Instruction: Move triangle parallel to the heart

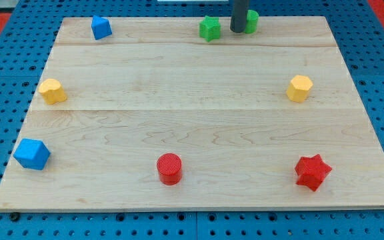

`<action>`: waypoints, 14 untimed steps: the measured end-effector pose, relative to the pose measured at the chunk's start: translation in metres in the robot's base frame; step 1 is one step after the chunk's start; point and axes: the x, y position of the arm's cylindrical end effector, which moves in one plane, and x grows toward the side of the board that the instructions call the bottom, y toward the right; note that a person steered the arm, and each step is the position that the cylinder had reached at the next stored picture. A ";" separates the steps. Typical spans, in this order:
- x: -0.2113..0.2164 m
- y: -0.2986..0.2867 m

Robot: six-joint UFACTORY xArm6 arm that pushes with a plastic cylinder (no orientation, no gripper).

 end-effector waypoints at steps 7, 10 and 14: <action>0.069 -0.124; 0.021 -0.171; 0.002 -0.260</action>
